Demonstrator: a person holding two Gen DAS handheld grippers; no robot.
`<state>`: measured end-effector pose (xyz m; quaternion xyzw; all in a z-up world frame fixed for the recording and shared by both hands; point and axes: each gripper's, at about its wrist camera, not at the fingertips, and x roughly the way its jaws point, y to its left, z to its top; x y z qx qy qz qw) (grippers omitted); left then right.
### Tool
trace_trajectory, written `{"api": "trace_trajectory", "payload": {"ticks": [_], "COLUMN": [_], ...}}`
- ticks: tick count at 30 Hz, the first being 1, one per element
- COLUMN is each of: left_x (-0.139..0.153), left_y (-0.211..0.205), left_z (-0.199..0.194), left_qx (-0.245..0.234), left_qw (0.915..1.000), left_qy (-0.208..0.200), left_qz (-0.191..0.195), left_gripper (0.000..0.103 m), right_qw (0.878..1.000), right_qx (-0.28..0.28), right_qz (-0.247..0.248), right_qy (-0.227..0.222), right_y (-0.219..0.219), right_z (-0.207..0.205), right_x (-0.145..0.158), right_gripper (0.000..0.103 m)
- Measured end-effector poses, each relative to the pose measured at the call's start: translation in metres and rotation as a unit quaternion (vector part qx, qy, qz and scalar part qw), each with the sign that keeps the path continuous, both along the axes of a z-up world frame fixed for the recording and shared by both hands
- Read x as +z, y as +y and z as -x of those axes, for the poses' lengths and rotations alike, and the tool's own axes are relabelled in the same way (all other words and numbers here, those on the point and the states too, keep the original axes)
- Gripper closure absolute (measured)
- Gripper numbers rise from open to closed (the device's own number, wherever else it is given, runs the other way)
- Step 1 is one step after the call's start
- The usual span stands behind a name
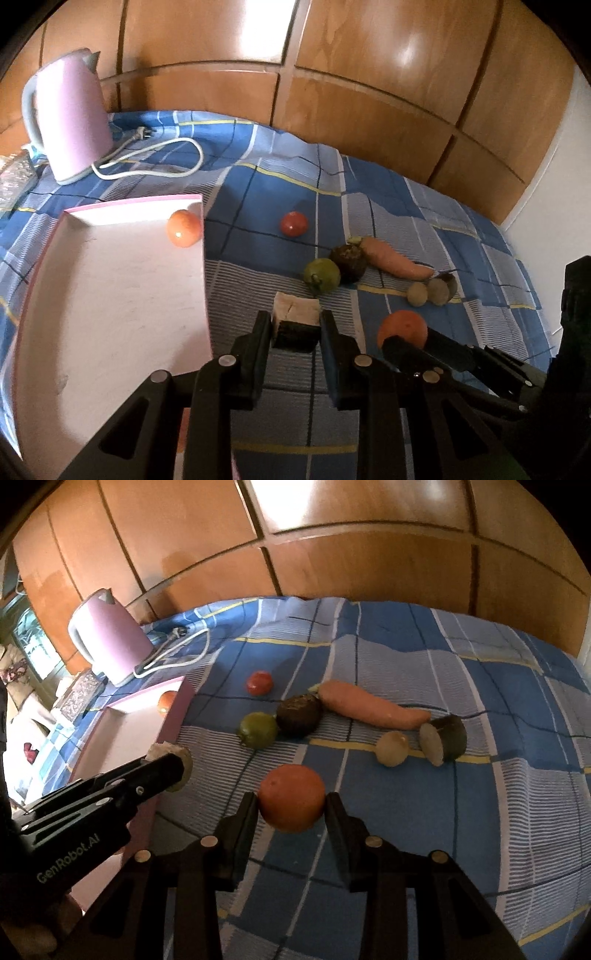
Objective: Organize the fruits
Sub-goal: 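Carry the taro piece into the tray and open the left tool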
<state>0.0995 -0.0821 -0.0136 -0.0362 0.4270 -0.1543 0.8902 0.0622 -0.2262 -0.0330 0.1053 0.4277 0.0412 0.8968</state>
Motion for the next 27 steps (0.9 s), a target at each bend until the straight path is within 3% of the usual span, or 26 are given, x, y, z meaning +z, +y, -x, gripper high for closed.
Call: {"api": "trace_trajectory", "payload": {"ticks": [16, 27], "left_x": [0.022, 0.011], "left_y": [0.066, 0.132], "left_z": [0.027, 0.034], "left_qx": [0.055, 0.108], "left_qw": [0.9982, 0.994], "left_qy": [-0.025, -0.017], "left_qz": [-0.001, -0.003], "left_gripper": [0.076, 0.076], "right_qw": [0.998, 0.991], "right_qx": [0.06, 0.13], "right_qz": [-0.008, -0.022], "right_qy": [-0.017, -0.01], "right_y": [0.05, 0.107], "right_z": [0.012, 0.0], "right_x": [0.024, 0.033], "right_gripper": [0.065, 0.065]}}
